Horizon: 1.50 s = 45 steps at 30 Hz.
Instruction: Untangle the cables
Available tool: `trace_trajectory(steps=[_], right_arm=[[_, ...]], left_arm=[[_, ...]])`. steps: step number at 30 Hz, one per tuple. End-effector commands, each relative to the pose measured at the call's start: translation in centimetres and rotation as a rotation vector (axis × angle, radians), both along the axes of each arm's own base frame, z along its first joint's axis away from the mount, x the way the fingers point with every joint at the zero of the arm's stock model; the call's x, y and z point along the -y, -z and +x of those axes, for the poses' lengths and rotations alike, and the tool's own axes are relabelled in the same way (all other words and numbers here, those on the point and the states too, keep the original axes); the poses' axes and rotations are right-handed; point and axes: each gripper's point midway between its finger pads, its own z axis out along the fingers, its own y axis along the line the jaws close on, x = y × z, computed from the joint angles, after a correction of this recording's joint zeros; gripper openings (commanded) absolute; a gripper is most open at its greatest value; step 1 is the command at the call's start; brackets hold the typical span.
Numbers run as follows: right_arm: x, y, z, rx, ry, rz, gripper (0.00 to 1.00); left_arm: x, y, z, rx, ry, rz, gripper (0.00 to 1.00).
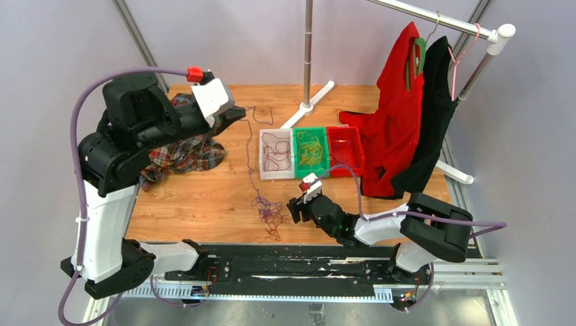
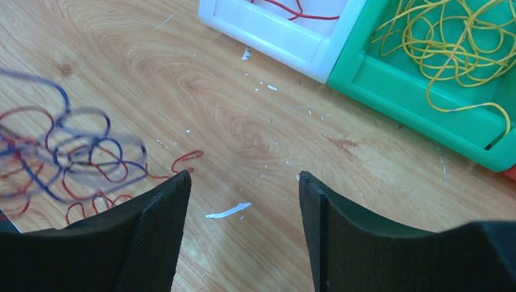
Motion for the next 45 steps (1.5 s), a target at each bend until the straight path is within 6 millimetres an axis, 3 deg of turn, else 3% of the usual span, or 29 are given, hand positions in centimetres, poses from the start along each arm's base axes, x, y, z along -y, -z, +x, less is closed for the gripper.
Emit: trace_trajectory(steps=[1, 3, 6, 11, 16, 21, 25, 28, 31, 34, 45], right_arm=[[0.3, -0.4, -0.2, -0.001, 0.018, 0.042, 0.65], [0.6, -0.6, -0.2, 0.010, 0.016, 0.025, 0.66], [1.1, -2.6, -0.1, 0.041, 0.016, -0.005, 0.66], [0.2, -9.2, -0.9, 0.110, -0.091, 0.035, 0.69], [-3.0, -16.7, -1.6, 0.198, -0.227, 0.129, 0.76], [-6.6, -19.2, -1.2, 0.243, -0.321, 0.109, 0.76], [-10.4, -18.3, -1.4, 0.234, -0.436, 0.065, 0.72], [-11.8, -16.5, 0.2, 0.221, -0.392, 0.026, 0.70], [-12.0, -15.0, 2.3, 0.233, -0.296, 0.019, 0.68], [-12.2, -12.7, 3.0, 0.217, -0.267, 0.011, 0.63], [-11.0, -5.3, 3.0, 0.115, -0.234, -0.021, 0.48]], left_arm=[[-0.2, -4.7, 1.3, 0.098, -0.075, -0.119, 0.00], [-0.2, -4.8, 1.2, 0.108, -0.070, -0.118, 0.00], [-0.3, -5.3, 1.6, 0.134, -0.085, -0.128, 0.00], [0.0, -5.9, 1.1, 0.146, -0.076, -0.211, 0.00], [0.8, -4.3, 0.6, 0.082, -0.033, -0.227, 0.00], [1.0, -3.8, 0.5, 0.078, -0.018, -0.216, 0.00], [1.1, -4.1, 0.6, 0.084, -0.017, -0.218, 0.00], [1.1, -4.5, 0.4, 0.080, -0.012, -0.230, 0.00], [1.0, -5.1, 0.0, 0.097, -0.005, -0.238, 0.00], [0.5, -6.0, -0.2, 0.134, -0.016, -0.241, 0.01], [-1.1, -10.6, -1.1, 0.302, -0.046, -0.277, 0.00]])
